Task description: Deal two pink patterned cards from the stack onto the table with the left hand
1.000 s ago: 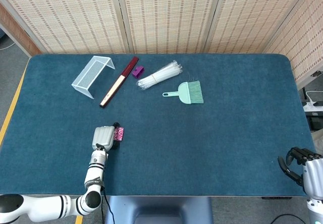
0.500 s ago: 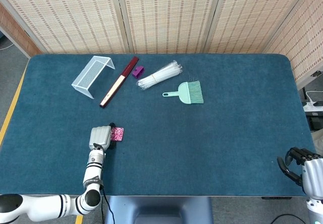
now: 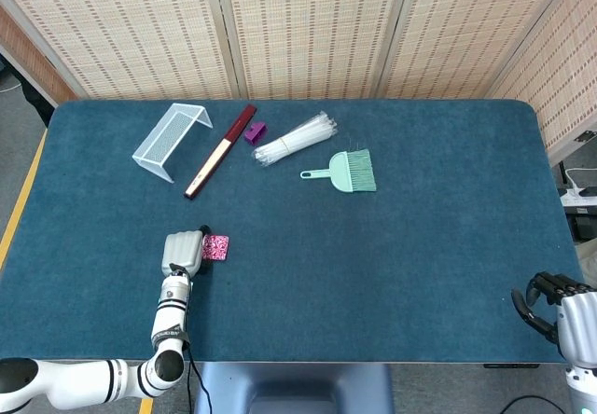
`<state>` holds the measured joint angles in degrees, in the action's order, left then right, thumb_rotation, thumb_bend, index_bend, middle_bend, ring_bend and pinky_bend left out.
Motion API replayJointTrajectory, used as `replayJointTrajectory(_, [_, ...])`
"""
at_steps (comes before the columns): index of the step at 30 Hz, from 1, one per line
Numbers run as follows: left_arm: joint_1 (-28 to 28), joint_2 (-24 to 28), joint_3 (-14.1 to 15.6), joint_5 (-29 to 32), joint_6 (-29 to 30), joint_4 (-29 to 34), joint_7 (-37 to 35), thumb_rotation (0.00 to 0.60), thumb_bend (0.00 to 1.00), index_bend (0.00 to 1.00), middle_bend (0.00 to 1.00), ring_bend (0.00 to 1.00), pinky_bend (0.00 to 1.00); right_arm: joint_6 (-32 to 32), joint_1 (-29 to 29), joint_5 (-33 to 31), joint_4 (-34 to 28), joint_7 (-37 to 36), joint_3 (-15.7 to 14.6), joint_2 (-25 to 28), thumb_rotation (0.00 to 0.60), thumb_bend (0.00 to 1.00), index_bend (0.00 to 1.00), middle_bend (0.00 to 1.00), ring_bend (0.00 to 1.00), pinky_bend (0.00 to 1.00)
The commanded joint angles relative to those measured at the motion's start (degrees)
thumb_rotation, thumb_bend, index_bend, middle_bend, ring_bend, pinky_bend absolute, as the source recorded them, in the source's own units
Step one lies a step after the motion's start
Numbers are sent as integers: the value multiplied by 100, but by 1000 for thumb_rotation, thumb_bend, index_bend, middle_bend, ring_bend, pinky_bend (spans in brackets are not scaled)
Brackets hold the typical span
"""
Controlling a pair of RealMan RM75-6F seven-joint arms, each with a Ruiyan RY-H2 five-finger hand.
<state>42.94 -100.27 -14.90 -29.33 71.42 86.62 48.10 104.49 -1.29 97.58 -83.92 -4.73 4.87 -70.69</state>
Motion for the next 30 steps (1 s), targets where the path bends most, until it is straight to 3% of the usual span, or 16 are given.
replayJointTrajectory(1, [10, -10, 7, 36, -23, -21, 23, 600, 323, 273, 1000, 1000, 1000, 8, -3, 5, 2, -4, 0, -2, 600, 227, 755, 699, 731, 913])
replayJointTrajectory(24, [39, -80, 13, 98, 54, -76, 91, 600, 322, 260, 1000, 1000, 1000, 6, -1, 17, 0, -3, -4, 2, 600, 226, 755, 699, 731, 914])
replayJointTrajectory(30, [9, -110, 15, -10, 113, -90, 2, 600, 321, 330, 1000, 1000, 1000, 2, 1, 7, -7, 3, 2, 0, 600, 226, 755, 699, 731, 914])
